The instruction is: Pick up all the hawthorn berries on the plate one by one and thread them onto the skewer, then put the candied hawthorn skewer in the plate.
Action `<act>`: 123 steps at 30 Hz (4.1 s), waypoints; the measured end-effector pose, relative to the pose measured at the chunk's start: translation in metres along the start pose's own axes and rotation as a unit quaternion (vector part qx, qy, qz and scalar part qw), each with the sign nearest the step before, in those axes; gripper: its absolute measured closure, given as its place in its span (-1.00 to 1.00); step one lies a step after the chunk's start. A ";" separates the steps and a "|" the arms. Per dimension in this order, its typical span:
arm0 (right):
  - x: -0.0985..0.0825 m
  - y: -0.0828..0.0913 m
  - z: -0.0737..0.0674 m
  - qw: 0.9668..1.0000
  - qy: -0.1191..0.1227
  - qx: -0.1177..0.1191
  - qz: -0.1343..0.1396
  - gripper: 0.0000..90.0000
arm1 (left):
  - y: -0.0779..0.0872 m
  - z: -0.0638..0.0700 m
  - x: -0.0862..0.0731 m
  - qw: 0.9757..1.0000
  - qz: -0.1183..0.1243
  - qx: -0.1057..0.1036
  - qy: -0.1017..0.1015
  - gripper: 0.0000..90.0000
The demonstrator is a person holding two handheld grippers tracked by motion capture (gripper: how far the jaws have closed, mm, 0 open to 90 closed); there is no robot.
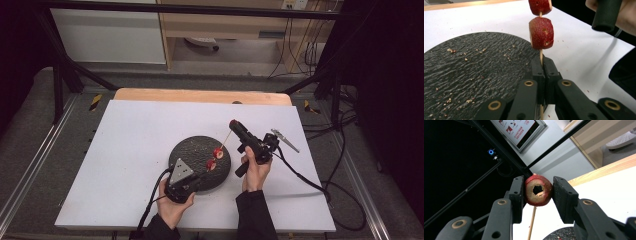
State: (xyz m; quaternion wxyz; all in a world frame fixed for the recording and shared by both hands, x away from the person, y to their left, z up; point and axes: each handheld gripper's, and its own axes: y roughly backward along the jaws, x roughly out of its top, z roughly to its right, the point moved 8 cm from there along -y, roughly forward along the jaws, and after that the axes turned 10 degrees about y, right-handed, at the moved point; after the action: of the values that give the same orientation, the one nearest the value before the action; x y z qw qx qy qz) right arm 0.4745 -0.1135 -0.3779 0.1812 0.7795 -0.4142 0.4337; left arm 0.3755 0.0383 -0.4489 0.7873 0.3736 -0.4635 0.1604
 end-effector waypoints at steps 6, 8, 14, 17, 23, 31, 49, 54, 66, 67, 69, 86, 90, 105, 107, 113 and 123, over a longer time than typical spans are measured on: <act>-0.002 0.000 -0.001 1.000 0.000 0.000 0.001 0.40 | -0.004 0.004 0.002 1.000 0.008 0.003 0.012 0.97; -0.003 0.000 -0.001 1.000 -0.001 0.001 0.000 0.40 | -0.005 0.006 0.004 1.000 0.009 0.002 0.018 0.97; -0.008 0.000 -0.002 1.000 0.001 0.003 -0.004 0.40 | -0.009 0.009 0.008 1.000 0.011 0.005 0.025 0.97; -0.011 0.002 -0.004 1.000 0.002 0.004 -0.007 0.40 | -0.011 0.009 0.010 1.000 0.011 0.003 0.026 0.97; -0.014 0.003 -0.006 1.000 0.003 0.008 -0.013 0.40 | -0.013 0.008 0.016 1.000 0.012 0.003 0.026 0.97; -0.019 0.005 -0.007 1.000 0.012 0.012 -0.021 0.40 | -0.017 0.008 0.022 1.000 0.009 -0.002 0.029 0.97; -0.021 0.011 -0.007 0.997 0.050 0.013 -0.058 0.06 | -0.013 -0.004 0.018 1.000 -0.005 -0.009 0.030 0.97; -0.022 0.016 -0.004 0.991 0.089 0.018 -0.095 -0.32 | -0.007 -0.015 0.014 1.000 -0.014 -0.002 0.024 0.97; -0.044 0.028 0.013 0.960 0.189 0.018 -0.204 -0.86 | 0.012 -0.036 0.009 0.999 -0.040 0.006 0.009 0.97; -0.046 0.030 0.015 0.957 0.197 0.017 -0.214 -0.89 | 0.014 -0.038 0.009 0.999 -0.041 0.008 0.008 0.97; -0.051 0.033 0.018 0.949 0.208 0.019 -0.235 -0.94 | 0.019 -0.042 0.010 0.999 -0.044 0.009 0.006 0.97; -0.075 0.072 0.050 0.910 0.264 0.033 -0.319 -0.99 | 0.034 -0.072 0.022 0.994 -0.104 0.029 -0.026 0.97; -0.078 0.085 0.060 0.904 0.268 0.029 -0.331 -0.99 | 0.029 -0.076 0.023 0.992 -0.115 0.035 -0.028 0.97; -0.082 0.106 0.076 0.901 0.264 0.016 -0.344 -0.99 | 0.006 -0.086 0.015 0.983 -0.173 0.057 -0.036 0.97; -0.082 0.107 0.076 0.900 0.267 0.017 -0.345 -0.99 | 0.003 -0.087 0.013 0.981 -0.181 0.061 -0.035 0.97; -0.085 0.108 0.078 0.896 0.273 0.015 -0.351 -0.99 | -0.005 -0.087 0.007 0.976 -0.204 0.066 -0.034 0.97; -0.085 0.109 0.077 0.897 0.270 0.019 -0.350 -0.99 | -0.016 -0.085 -0.003 0.967 -0.239 0.083 -0.035 0.97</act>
State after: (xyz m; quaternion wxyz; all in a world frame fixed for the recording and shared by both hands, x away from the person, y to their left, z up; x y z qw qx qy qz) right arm 0.4032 -0.1862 -0.4990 0.4119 0.7301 -0.0413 0.5437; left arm 0.4352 0.0907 -0.4836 0.7522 0.5430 -0.3732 -0.0079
